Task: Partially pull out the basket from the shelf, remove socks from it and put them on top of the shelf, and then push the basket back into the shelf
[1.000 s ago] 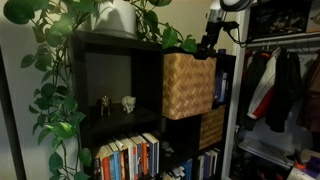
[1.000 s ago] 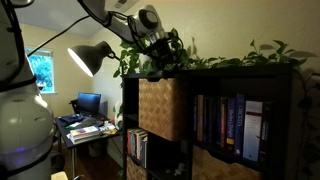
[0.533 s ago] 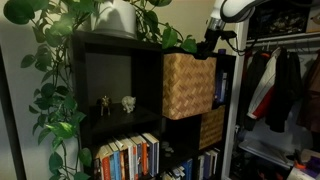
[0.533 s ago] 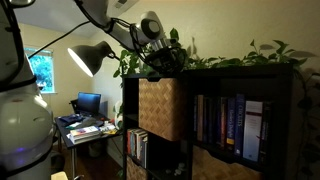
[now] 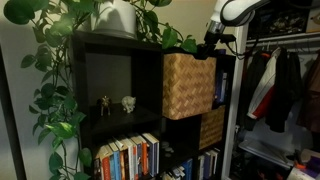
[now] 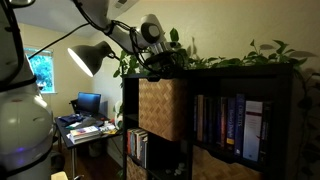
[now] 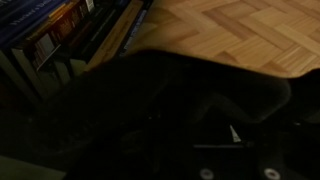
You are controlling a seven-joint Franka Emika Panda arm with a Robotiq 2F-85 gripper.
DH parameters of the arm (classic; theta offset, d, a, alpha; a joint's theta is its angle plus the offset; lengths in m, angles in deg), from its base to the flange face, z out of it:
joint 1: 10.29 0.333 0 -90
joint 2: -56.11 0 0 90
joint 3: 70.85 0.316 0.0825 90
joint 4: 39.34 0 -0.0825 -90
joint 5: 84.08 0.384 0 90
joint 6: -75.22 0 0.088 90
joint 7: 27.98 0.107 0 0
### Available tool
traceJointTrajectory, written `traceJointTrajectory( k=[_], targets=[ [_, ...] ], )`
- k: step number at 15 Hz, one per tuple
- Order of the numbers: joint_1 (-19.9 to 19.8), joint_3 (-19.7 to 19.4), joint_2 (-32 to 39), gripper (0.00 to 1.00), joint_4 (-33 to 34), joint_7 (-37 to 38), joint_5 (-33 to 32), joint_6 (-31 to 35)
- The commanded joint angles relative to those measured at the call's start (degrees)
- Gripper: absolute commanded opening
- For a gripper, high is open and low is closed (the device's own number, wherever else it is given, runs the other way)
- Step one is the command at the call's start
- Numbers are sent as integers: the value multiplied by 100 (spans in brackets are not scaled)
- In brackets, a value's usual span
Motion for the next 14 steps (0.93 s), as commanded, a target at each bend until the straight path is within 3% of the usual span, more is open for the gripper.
traceJointTrajectory(
  k=[1, 6, 10, 14],
  targets=[
    [-24, -21, -233, 41, -286, -57, 108, 178],
    [2, -29, -312, 7, -309, -89, 174, 147],
    [45, -2, -390, 0, -256, -182, 257, -37],
    [100, 38, -581, 3, -151, -357, 227, -351]
  ],
)
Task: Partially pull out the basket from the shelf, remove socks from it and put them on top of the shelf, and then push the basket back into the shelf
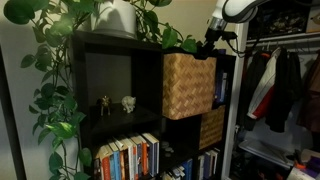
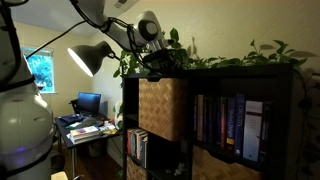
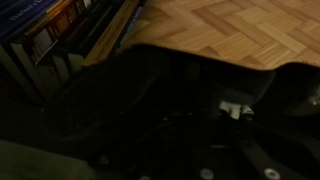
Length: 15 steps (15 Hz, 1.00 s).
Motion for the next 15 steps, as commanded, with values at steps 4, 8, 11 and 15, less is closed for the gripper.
traceJointTrajectory(
  k=[4, 8, 11, 15],
  targets=[
    [69, 58, -601, 3, 62, -370, 84, -690],
    [52, 93, -697, 3, 360, -455, 20, -905],
    [-18, 100, -661, 3, 631, -322, -30, -806],
    [-140, 93, -529, 3, 1012, -139, -118, -525]
  ],
)
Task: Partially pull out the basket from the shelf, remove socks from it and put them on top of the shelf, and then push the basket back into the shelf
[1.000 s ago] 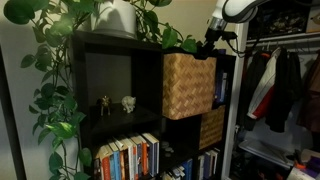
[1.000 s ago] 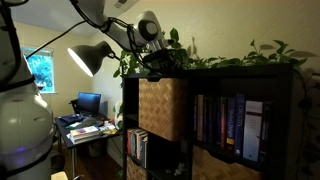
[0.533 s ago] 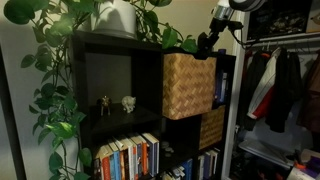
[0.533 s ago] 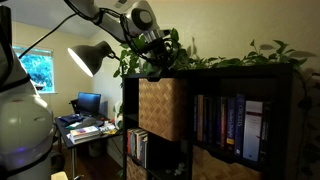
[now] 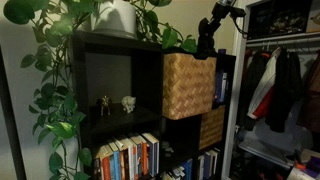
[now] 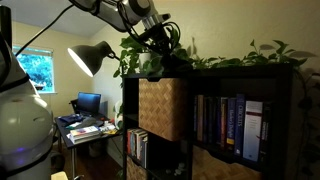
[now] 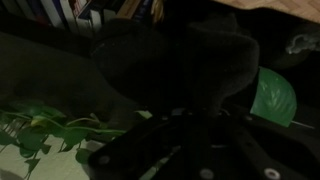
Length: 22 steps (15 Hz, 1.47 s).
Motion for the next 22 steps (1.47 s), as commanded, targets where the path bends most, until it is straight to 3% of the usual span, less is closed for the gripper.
traceJointTrajectory(
  k=[1, 8, 13, 22],
  targets=[
    [-153, 14, 133, 3, 382, 216, -137, 187],
    [-345, 168, 378, 3, 1419, 603, -427, 585],
    [-459, 452, 359, 3, 1919, 946, -1073, 689],
    [-551, 303, 625, 3, 1202, 1260, -1197, 1064]
  ],
)
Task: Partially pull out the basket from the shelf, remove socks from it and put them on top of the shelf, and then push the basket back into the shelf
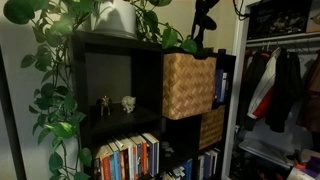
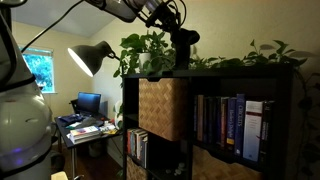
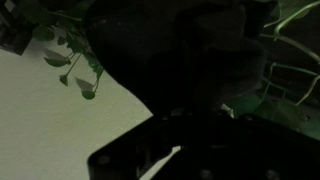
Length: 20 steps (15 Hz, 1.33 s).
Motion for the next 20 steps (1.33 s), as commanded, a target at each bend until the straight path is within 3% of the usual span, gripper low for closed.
traceJointTrajectory(
  k=[1, 9, 19, 20],
  targets=[
    [-103, -68, 147, 3, -312, 252, -86, 383],
    [-142, -294, 621, 3, -762, 323, -34, 919],
    [-27, -435, 1301, 3, -505, 99, 159, 1011],
    [-6, -416, 1269, 32, -446, 79, 183, 829]
  ],
)
